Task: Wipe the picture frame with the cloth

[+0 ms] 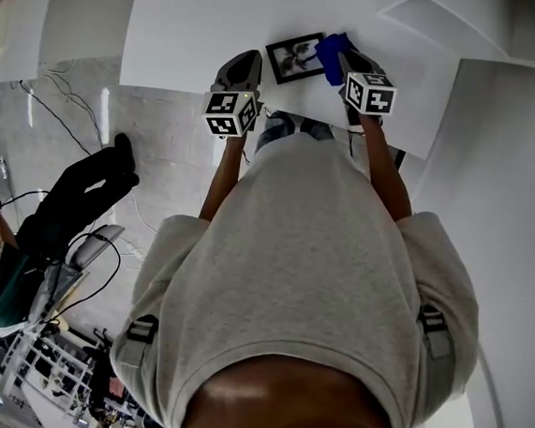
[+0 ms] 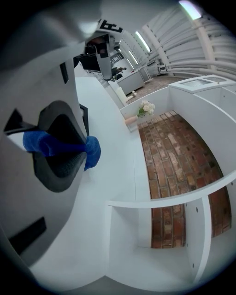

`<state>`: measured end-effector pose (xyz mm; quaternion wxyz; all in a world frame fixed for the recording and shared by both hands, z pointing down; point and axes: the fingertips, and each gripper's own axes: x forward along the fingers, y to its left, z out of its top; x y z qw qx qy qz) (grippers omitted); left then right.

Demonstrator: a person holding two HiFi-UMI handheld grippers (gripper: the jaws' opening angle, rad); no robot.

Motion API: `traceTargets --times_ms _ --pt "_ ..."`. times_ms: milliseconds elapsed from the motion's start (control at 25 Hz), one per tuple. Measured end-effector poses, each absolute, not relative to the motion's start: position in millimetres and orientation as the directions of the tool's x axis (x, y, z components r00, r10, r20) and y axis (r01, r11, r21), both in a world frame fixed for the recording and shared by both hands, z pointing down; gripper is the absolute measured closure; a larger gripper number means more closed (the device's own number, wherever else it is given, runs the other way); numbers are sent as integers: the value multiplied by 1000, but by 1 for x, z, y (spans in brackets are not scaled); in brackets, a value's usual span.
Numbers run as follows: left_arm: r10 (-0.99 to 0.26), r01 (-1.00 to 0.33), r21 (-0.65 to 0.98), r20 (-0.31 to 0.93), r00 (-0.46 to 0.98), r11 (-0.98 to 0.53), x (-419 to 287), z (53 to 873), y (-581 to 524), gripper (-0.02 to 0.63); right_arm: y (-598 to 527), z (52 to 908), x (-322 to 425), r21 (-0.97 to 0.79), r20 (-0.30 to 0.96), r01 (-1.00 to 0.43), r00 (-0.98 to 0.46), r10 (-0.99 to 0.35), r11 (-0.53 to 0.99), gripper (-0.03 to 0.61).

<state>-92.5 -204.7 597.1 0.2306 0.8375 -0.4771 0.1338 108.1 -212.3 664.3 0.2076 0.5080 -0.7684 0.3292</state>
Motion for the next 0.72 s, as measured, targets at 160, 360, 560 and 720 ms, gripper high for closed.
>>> traceTargets --times_ms 160,360,560,720 --pt "-741 -863 258 442 506 -435 -92 598 -203 597 -214 660 116 -283 646 -922 -387 -658 264 513" --pt "-752 -868 257 434 497 -425 -92 597 -193 597 -208 642 111 -268 617 -915 -404 -675 301 512" --pt "-768 -879 261 428 476 -399 -104 589 -189 597 -210 615 69 -268 582 -879 -474 -661 394 512" --pt "-786 -893 258 427 448 -369 -122 586 -186 597 -209 605 25 -274 564 -833 -545 -621 481 512"
